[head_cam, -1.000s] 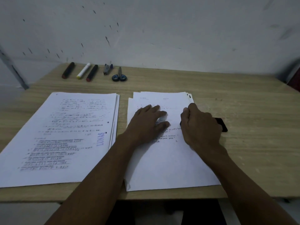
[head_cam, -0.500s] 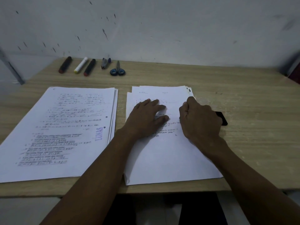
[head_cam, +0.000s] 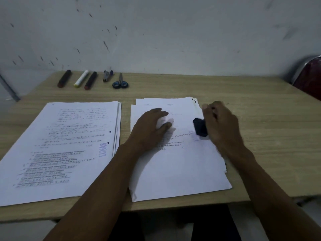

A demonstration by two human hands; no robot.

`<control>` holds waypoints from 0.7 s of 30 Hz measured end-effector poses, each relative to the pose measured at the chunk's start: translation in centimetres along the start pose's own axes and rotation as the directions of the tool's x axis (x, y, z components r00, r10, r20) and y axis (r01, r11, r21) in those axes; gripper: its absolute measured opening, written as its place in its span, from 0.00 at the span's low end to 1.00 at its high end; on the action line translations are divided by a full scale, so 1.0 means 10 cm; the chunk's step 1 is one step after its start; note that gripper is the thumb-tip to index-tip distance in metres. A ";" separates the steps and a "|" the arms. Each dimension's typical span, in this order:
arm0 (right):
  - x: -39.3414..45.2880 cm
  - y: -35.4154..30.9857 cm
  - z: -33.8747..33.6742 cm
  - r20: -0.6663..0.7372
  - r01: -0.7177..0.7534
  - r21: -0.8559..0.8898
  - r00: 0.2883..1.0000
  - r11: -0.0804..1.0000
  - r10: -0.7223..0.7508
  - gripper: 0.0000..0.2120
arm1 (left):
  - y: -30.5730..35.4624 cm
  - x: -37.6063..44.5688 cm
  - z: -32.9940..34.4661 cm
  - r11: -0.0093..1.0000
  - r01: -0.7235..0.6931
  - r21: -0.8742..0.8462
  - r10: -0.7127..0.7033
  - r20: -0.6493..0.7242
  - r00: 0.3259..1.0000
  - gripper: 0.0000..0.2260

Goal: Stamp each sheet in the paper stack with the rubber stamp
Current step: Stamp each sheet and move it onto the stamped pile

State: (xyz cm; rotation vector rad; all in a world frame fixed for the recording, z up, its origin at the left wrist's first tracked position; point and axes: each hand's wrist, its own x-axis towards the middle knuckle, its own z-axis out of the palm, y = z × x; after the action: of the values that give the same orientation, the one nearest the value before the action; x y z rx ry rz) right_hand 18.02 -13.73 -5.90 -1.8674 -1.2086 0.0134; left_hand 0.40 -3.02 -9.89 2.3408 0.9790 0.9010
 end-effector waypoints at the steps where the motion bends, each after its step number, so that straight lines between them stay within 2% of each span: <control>1: 0.05 0.04 -0.06 -0.048 -0.045 0.048 0.998 0.998 0.047 0.12 | 0.00 0.01 -0.02 0.999 -0.021 -0.031 0.019 -0.068 0.998 0.19; 4: 0.15 0.18 -0.24 -0.140 -0.135 0.049 0.980 0.990 0.141 0.17 | -0.01 0.04 -0.08 0.999 -0.029 -0.023 0.021 -0.278 0.960 0.14; 7: 0.20 0.29 -0.39 -0.162 -0.138 -0.030 0.978 0.990 0.132 0.17 | -0.02 0.03 -0.15 0.990 0.141 0.025 -0.121 -0.388 0.914 0.14; 10: 0.19 0.37 -0.41 -0.171 -0.126 -0.076 0.979 0.989 0.112 0.16 | -0.03 0.01 -0.20 0.906 0.404 0.128 -0.329 -0.386 0.862 0.18; 12: 0.18 0.39 -0.40 -0.183 -0.118 -0.108 0.978 0.987 0.097 0.16 | -0.02 -0.03 -0.24 0.846 0.489 0.214 -0.400 -0.352 0.846 0.24; 17: 0.18 0.40 -0.38 -0.189 -0.139 -0.213 0.977 0.967 0.098 0.16 | -0.01 -0.06 -0.23 0.745 0.559 0.365 -0.478 -0.292 0.828 0.36; 21: 0.19 0.42 -0.36 -0.186 -0.183 -0.257 0.973 0.949 0.137 0.16 | 0.00 -0.05 -0.26 0.738 0.598 0.312 -0.537 -0.265 0.801 0.39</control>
State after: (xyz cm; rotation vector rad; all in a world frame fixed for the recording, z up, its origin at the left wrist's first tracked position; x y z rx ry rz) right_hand 23.66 -15.24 -5.69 -2.1563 -0.9795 -0.2257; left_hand -1.71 -3.02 -8.32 2.0418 1.9610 0.6842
